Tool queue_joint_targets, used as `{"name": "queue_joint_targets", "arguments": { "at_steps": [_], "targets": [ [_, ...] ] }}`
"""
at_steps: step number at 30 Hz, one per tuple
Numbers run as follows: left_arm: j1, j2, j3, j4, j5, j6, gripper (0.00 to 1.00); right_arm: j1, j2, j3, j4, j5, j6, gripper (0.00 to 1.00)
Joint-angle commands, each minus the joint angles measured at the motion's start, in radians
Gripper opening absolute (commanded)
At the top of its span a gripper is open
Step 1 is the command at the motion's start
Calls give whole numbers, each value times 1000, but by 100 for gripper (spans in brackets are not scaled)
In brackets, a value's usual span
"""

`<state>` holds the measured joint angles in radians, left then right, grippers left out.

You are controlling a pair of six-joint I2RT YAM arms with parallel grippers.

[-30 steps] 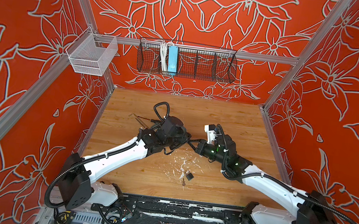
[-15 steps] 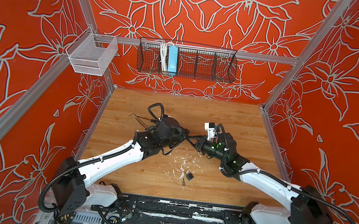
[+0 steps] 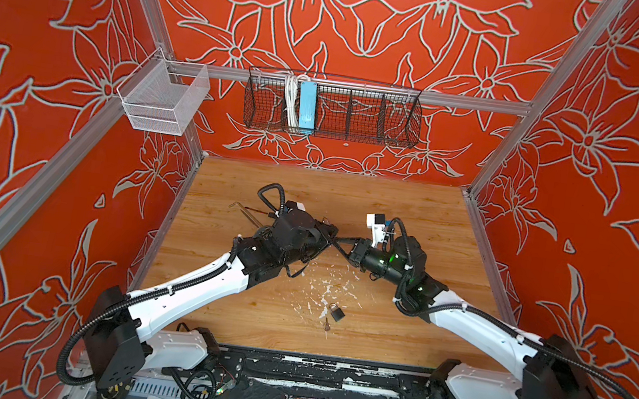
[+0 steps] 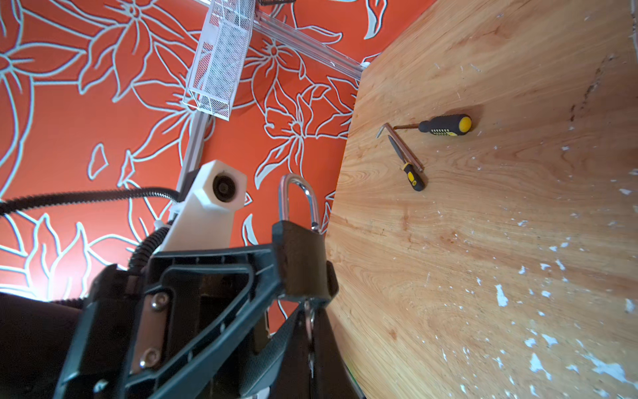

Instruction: Unlock with the key

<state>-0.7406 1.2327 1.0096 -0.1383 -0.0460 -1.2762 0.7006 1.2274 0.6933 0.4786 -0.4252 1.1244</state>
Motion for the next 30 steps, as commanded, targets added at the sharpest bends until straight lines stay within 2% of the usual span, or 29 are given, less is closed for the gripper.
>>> {"name": "queue_joint_targets", "arguments": {
  "at_steps": [1, 4, 6, 8, 18, 25, 30],
  "targets": [
    [-23, -3, 38, -31, 55, 39, 0, 13, -43, 45, -47, 2, -92, 0],
    [-15, -2, 41, -52, 53, 57, 0, 11, -61, 29, -80, 12, -118, 5],
    [-5, 2, 53, -83, 54, 83, 0, 11, -80, 12, -107, 21, -136, 15],
    [4, 0, 64, -115, 52, 104, 0, 11, -101, 6, -166, 33, -155, 21],
    [17, -16, 101, -232, 48, 333, 0, 10, -275, -17, -429, 97, -301, 47],
    [16, -99, -7, -231, 5, 538, 0, 10, -342, 18, -622, 122, -390, 50],
    [15, -196, -91, -214, -2, 751, 0, 10, -329, 52, -688, 71, -440, 52]
  ]
}}
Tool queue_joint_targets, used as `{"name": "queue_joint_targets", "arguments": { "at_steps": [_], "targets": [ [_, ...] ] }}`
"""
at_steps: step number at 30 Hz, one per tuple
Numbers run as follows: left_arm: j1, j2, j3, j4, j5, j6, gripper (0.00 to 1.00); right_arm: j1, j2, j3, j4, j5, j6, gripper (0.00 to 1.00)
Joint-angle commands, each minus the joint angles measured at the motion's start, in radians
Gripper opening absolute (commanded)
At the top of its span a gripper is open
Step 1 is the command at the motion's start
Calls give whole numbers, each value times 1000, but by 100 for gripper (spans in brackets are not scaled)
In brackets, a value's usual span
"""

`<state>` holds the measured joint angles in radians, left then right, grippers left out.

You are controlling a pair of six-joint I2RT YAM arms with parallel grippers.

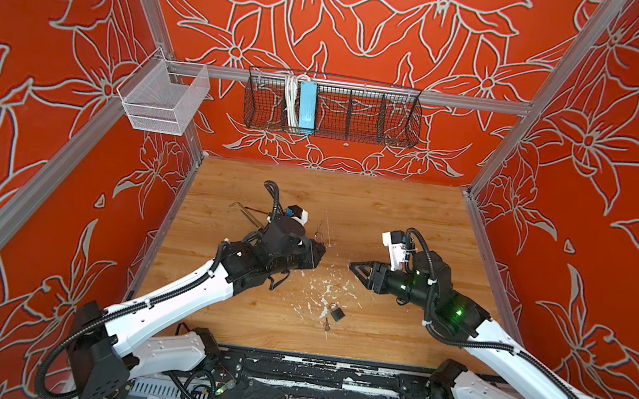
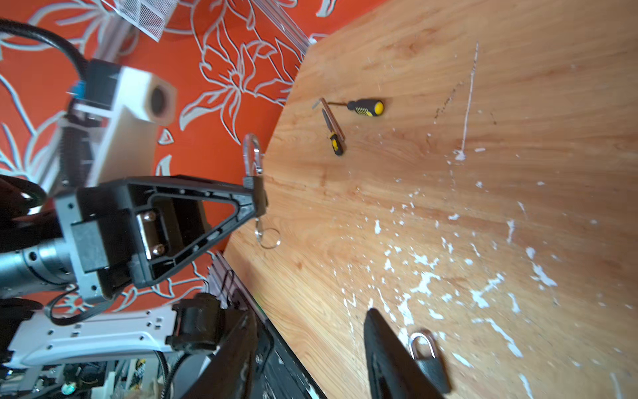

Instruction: Unlock with the key

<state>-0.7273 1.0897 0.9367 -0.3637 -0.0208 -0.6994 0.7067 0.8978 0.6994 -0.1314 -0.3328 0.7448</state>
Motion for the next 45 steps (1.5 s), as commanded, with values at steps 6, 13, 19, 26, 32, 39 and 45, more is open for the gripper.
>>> {"name": "queue_joint_targets", "arguments": {
  "at_steps": [6, 13, 19, 26, 32, 39, 45],
  "targets": [
    [2, -94, -94, 43, -70, 340, 0, 4, 93, 150, -157, -28, -114, 53],
    [2, -143, -175, 118, -28, 480, 0, 12, 264, 310, -235, -52, -161, 55],
    [2, -167, -231, 202, 49, 577, 0, 38, 362, 406, -257, -59, -169, 57],
    [3, -213, -262, 214, 48, 612, 0, 87, 469, 555, -334, -27, -146, 57],
    [2, -256, -288, 232, 71, 611, 0, 128, 537, 652, -407, 23, -155, 58],
    [3, -255, -291, 233, 85, 609, 0, 134, 605, 708, -441, 62, -152, 58],
    [2, -232, -283, 229, 77, 610, 0, 134, 665, 796, -558, 133, -204, 58]
  ]
}}
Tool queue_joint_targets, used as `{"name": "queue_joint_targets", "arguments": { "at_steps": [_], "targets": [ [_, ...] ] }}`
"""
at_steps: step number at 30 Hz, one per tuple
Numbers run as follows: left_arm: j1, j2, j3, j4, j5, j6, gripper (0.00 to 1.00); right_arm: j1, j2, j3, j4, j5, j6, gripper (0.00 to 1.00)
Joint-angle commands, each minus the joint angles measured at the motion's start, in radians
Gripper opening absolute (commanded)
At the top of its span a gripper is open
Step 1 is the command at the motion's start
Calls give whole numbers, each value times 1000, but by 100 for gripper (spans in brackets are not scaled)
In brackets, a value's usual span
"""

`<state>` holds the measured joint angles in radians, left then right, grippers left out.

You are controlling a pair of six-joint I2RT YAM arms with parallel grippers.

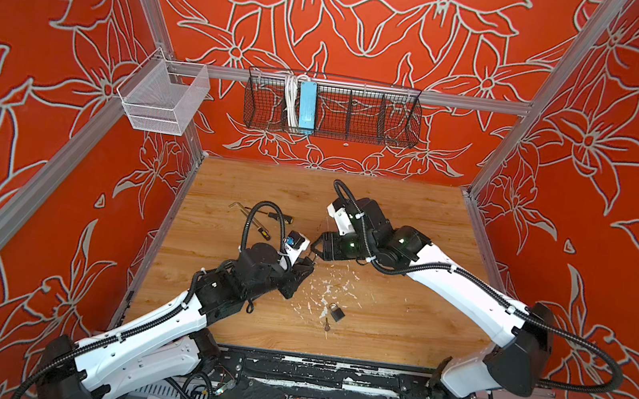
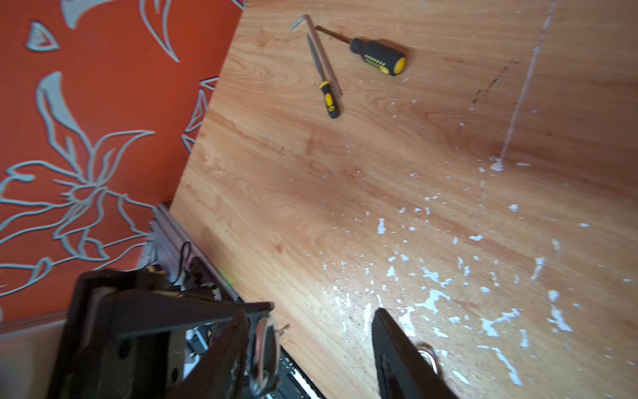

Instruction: Unlock with the key

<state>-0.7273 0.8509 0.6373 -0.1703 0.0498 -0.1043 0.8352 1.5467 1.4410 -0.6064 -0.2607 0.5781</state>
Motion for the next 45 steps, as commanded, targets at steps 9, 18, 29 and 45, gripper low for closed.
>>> {"name": "queue_joint_targets", "arguments": {
  "at_steps": [9, 18, 29, 45],
  "targets": [
    [2, 17, 25, 38, 16, 28, 0, 3, 98, 154, -196, 132, -112, 58],
    [2, 20, 32, 37, 3, 18, 0, 2, 97, 196, -217, 65, -155, 58],
    [2, 61, 50, 37, 1, 18, 0, 4, 55, 125, -152, 7, -143, 59],
    [2, 73, 56, 55, 7, 27, 0, 3, 73, 118, -195, 114, -202, 59]
  ]
}}
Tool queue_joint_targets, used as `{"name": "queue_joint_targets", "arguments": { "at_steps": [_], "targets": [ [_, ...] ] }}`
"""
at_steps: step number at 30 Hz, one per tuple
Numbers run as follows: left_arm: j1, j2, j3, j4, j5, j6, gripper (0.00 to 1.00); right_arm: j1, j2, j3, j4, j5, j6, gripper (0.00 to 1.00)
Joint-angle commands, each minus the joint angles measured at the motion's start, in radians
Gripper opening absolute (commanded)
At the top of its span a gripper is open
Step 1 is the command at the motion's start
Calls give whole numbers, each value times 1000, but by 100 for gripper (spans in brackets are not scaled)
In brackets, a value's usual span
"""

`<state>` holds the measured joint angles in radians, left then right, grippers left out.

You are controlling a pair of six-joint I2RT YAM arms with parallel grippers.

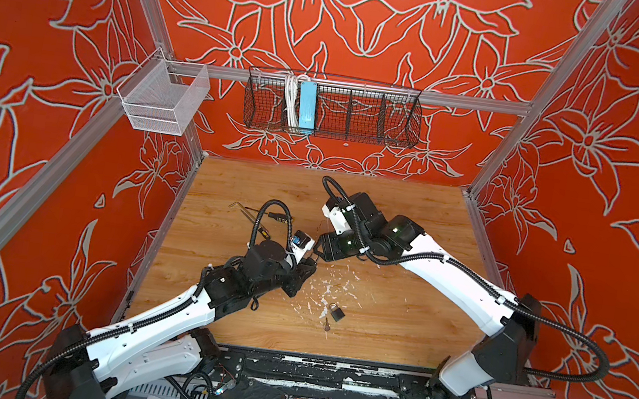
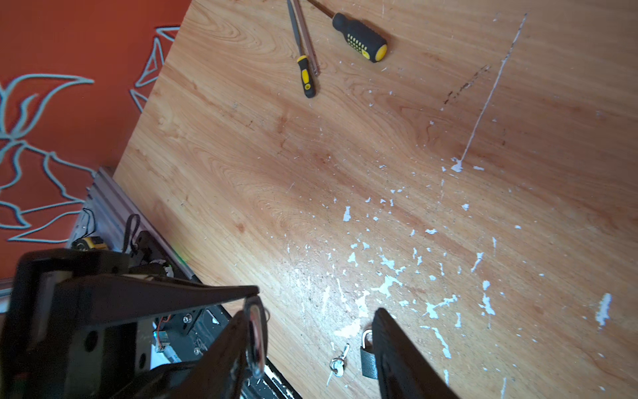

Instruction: Unlock with the key

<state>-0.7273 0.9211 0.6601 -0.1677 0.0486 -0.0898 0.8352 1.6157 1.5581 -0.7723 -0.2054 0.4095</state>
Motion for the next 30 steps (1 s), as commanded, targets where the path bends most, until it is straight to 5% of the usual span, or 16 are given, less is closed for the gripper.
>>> {"name": "queue_joint_targets", "arguments": {
  "at_steps": [1, 10, 16, 30],
  "targets": [
    [2, 2, 33, 52, 9, 15, 0, 2, 8, 6, -42, 77, -40, 58],
    [2, -1, 36, 65, 12, 36, 0, 2, 47, 43, -136, 181, -97, 58],
    [2, 6, 43, 62, -1, 22, 0, 2, -16, -16, -94, 92, -119, 58],
    [3, 58, 118, -72, -76, -96, 0, -14, -176, -247, 35, 157, 5, 59]
  ]
}}
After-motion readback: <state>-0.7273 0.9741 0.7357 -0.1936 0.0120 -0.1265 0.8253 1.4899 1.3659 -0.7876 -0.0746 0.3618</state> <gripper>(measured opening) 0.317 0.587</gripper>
